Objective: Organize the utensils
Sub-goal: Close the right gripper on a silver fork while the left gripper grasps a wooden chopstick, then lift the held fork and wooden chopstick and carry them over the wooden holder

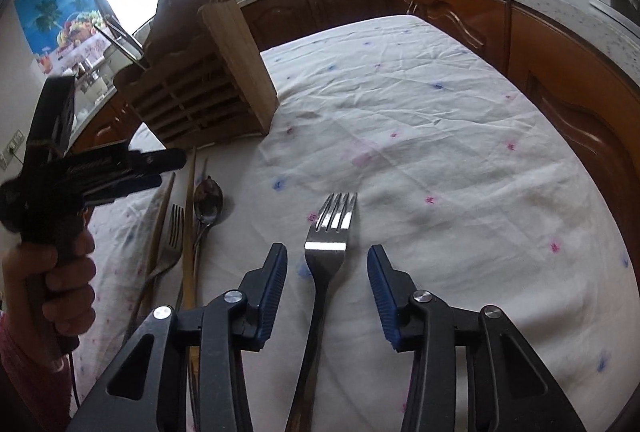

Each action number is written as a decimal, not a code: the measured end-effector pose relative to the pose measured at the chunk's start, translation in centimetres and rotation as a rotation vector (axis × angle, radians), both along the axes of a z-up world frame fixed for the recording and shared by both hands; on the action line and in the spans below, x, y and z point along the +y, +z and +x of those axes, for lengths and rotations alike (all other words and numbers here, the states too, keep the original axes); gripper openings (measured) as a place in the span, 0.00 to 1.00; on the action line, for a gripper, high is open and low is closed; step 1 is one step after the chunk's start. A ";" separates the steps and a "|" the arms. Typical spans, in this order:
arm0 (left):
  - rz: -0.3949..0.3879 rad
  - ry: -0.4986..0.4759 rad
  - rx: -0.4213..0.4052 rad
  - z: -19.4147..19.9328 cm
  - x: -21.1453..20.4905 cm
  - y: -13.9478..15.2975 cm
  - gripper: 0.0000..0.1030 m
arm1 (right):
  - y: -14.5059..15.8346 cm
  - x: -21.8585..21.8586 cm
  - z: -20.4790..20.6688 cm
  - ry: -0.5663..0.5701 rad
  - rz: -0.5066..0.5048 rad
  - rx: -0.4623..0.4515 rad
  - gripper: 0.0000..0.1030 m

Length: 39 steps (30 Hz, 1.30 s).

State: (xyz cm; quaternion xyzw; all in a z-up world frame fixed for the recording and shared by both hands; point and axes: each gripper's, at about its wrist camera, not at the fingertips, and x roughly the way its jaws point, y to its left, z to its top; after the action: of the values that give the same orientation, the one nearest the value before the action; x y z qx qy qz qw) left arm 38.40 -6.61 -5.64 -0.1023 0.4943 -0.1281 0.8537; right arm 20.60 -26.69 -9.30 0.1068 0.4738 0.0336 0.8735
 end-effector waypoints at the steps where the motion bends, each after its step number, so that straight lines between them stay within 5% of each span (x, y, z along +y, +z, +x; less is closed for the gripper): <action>1: 0.006 -0.001 0.003 0.3 -0.3 -0.1 0.43 | -0.2 0.2 0.2 0.005 -0.012 0.006 0.37; 6: 0.042 -0.011 0.012 1.5 -1.4 -1.5 0.19 | -0.4 1.1 0.6 0.029 -0.092 0.005 0.36; 7: 0.041 -0.014 0.015 1.5 -1.4 -1.5 0.13 | -0.4 1.3 0.7 0.032 -0.120 0.007 0.29; 16: -0.030 -0.019 -0.038 -0.7 -0.6 0.1 0.11 | 0.1 0.7 0.2 0.032 -0.069 -0.013 0.23; 25: -0.099 -0.025 -0.141 -6.9 2.0 3.7 0.10 | 3.5 0.6 -1.5 0.044 0.058 -0.133 0.23; 39: -0.164 -0.046 -0.290 -16.4 6.6 9.6 0.08 | 7.6 1.0 -3.2 0.042 0.091 -0.274 0.22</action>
State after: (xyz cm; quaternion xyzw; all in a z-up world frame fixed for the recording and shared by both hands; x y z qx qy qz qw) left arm 22.01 0.00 4.00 -0.1406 0.3560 -0.2007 0.9018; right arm 17.37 -25.65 -1.69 0.1305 0.3502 0.0876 0.9234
